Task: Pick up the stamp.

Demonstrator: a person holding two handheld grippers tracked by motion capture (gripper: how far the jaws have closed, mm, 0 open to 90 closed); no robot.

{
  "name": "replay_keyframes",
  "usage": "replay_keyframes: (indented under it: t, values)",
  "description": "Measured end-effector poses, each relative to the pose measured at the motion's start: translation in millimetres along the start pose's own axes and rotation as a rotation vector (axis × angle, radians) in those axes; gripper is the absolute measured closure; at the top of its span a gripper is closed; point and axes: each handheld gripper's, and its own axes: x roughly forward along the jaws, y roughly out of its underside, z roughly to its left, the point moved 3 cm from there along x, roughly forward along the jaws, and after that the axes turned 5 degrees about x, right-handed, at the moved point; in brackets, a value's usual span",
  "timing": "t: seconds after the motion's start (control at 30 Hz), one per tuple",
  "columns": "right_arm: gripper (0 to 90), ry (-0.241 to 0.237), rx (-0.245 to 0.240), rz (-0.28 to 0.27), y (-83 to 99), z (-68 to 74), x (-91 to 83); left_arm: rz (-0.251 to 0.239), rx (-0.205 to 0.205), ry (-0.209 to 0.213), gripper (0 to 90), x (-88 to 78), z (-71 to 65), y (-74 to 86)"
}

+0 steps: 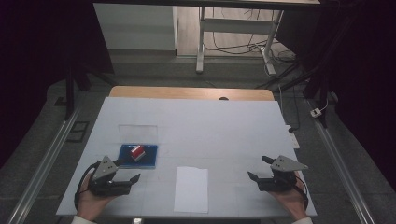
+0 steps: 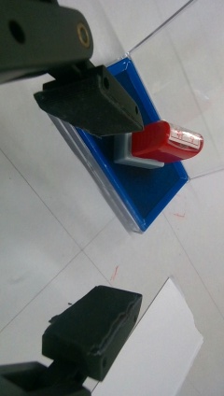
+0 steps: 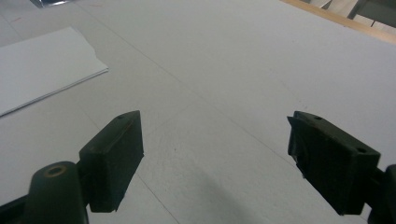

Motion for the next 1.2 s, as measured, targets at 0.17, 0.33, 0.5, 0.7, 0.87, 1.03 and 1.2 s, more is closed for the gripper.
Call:
replay_keyframes:
  t: [0.17,0.33,0.5,0.7,0.87,1.03,1.2]
  values:
    - [19.7,-0.008,0.004,-0.006,-0.8,0.9,-0.1,0.003,0.001,-0.009,16.3,-1.5,1.8,-2.3]
    - [20.2,-0.011,0.013,-0.003,1.5,-0.4,0.8,-0.003,-0.006,-0.016,17.0,-5.5,4.7,-7.9]
    - [20.8,-0.018,0.021,-0.004,2.5,-1.3,0.8,0.01,-0.005,-0.011,17.4,-7.7,6.9,-16.3]
    - [21.9,-0.022,0.027,0.0,3.0,-0.6,2.8,0.025,-0.001,-0.016,17.6,-11.6,12.8,-32.5]
    - [22.4,-0.021,0.034,0.007,4.3,-0.2,5.6,0.051,0.028,0.006,18.6,-6.7,13.7,-42.5]
    - [22.7,-0.024,0.018,0.017,3.3,3.1,7.0,0.079,0.042,0.016,18.9,-3.4,16.1,-52.2]
    - [22.7,-0.033,0.014,0.015,3.9,5.0,8.4,0.1,0.057,0.035,20.4,-0.3,18.7,-61.1]
